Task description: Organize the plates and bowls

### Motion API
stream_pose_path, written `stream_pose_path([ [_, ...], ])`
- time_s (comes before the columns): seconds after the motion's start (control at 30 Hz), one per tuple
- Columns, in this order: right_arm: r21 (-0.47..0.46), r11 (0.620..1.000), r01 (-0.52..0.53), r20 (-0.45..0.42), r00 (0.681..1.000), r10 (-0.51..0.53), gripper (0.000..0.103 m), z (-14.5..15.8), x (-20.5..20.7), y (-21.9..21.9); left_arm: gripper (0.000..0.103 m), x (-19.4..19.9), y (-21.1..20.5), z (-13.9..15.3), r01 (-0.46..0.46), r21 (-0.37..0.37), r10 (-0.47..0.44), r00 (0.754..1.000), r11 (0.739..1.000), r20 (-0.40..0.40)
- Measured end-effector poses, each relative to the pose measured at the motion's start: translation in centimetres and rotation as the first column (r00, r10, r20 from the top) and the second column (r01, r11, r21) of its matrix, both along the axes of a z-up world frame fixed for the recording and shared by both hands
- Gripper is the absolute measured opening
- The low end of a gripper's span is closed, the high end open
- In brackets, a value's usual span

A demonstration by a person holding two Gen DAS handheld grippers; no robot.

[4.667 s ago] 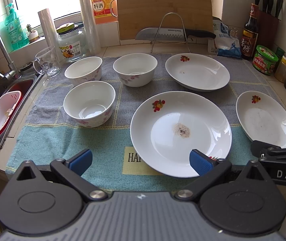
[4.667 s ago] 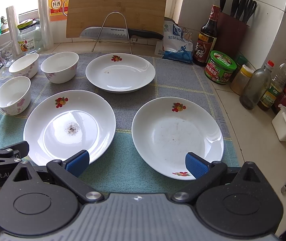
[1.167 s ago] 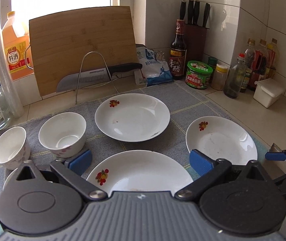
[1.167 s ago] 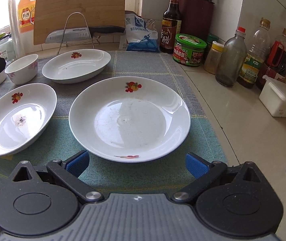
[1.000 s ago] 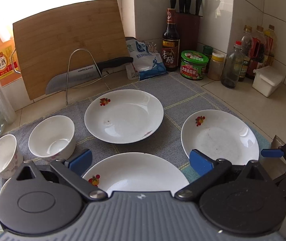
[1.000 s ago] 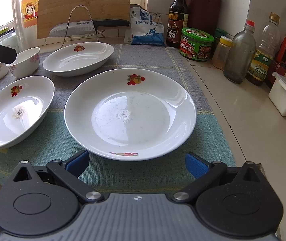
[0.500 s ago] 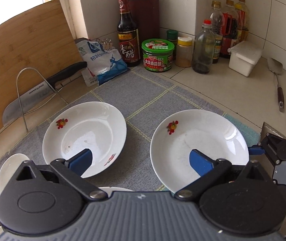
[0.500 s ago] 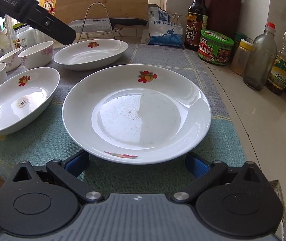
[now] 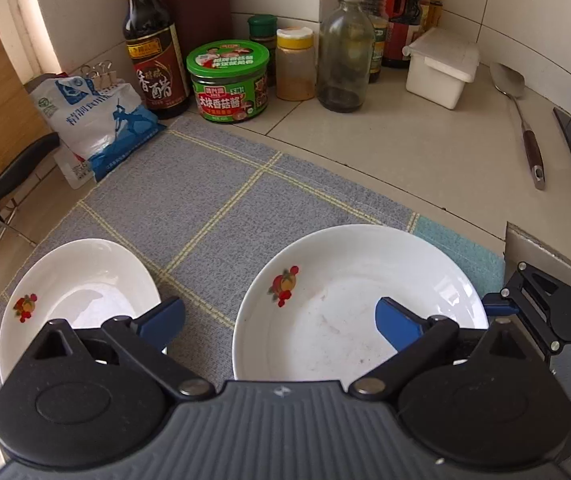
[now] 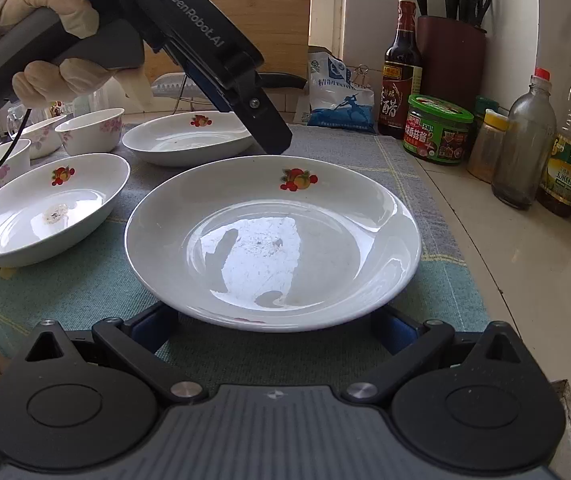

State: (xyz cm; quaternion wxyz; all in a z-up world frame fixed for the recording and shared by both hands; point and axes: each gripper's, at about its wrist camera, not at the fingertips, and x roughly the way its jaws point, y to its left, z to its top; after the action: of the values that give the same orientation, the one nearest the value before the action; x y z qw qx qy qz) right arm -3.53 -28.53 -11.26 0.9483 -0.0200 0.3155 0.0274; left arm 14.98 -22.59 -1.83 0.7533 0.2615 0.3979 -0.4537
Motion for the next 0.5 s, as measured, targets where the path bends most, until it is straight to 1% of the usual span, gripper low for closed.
stream_pose_path([
  [0.07,0.001,1.000,-0.010,0.012,1.000,0.010,0.103,-0.1,-0.1,-0.1,0.093,0.5,-0.8,-0.5,0.013,0.016,-0.013,0.999,1.000,-0.030],
  [0.13,0.001,1.000,-0.017,0.024,1.000,0.017,0.103,-0.2,-0.2,-0.2,0.085,1.1,-1.5,-1.1,0.027,0.035,-0.024,0.997,0.999,-0.067],
  [0.23,-0.001,1.000,-0.021,0.030,0.999,0.021,0.103,-0.2,-0.2,-0.3,0.076,1.6,-2.3,-1.9,0.052,0.061,-0.045,0.994,0.997,-0.101],
  [0.3,-0.001,1.000,-0.024,0.026,0.999,0.024,0.103,-0.1,0.0,-0.3,0.073,1.9,-2.8,-2.3,0.061,0.076,-0.052,0.992,0.995,-0.118],
  [0.5,-0.003,0.999,-0.037,0.005,0.999,0.037,0.103,0.0,0.2,-0.4,0.071,2.6,-3.6,-3.1,0.096,0.105,-0.080,0.986,0.990,-0.149],
])
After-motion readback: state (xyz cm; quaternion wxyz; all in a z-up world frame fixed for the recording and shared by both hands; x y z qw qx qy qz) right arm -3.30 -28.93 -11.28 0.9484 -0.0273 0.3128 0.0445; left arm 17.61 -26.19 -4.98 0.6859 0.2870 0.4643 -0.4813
